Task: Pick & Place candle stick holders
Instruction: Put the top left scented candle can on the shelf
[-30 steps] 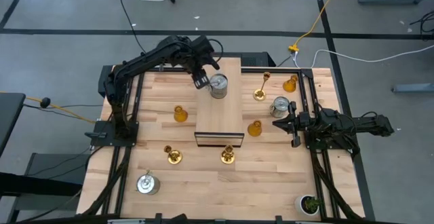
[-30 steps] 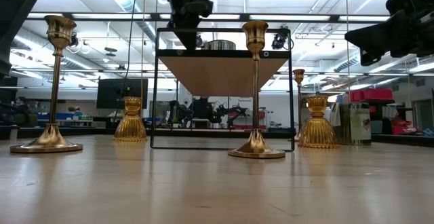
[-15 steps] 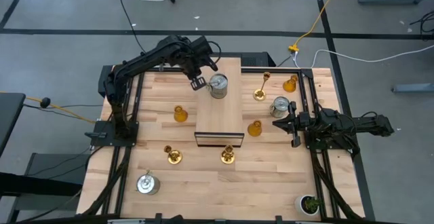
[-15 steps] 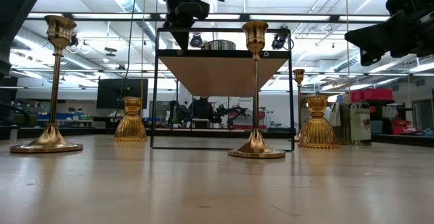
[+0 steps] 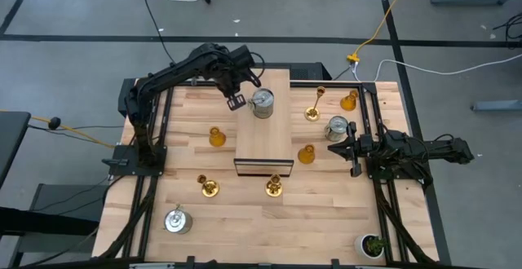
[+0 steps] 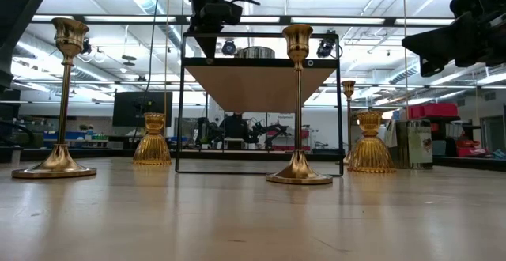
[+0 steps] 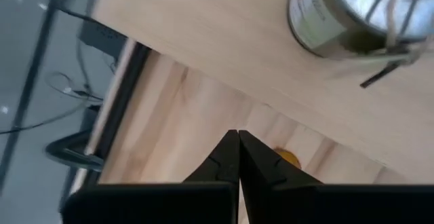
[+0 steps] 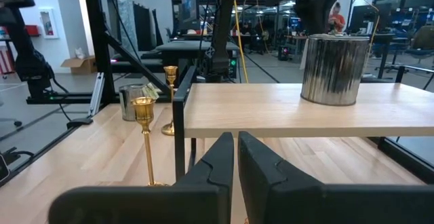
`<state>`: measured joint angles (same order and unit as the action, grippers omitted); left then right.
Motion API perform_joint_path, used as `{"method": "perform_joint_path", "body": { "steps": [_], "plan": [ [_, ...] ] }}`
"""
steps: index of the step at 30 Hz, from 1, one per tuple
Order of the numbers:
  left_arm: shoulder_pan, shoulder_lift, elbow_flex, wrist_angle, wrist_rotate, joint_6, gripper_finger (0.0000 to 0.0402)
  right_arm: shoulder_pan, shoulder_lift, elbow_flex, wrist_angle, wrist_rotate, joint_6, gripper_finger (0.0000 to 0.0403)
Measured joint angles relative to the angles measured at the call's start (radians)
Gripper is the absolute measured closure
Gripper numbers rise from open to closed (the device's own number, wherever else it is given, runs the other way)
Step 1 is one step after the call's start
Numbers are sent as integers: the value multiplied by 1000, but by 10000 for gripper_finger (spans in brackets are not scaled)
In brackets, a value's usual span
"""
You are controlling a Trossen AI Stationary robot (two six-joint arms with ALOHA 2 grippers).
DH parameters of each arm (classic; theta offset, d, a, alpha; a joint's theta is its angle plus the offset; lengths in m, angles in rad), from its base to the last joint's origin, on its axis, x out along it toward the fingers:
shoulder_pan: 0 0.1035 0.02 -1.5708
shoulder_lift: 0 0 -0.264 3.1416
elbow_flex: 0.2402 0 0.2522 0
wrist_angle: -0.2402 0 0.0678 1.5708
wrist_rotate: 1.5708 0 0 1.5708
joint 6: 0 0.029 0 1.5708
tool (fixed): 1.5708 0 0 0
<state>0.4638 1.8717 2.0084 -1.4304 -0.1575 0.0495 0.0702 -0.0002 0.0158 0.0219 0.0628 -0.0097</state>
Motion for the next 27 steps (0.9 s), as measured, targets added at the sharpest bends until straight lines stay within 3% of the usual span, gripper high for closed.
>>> {"method": "perform_joint_path", "body": {
  "steps": [11, 27],
  "plan": [
    [6, -8, -128, 59, 132, 78, 398, 0, 0, 0, 0, 0, 0, 376],
    [3, -8, -135, 234, 302, 147, 397, 0, 0, 0, 0, 0, 0, 376]
  ]
}}
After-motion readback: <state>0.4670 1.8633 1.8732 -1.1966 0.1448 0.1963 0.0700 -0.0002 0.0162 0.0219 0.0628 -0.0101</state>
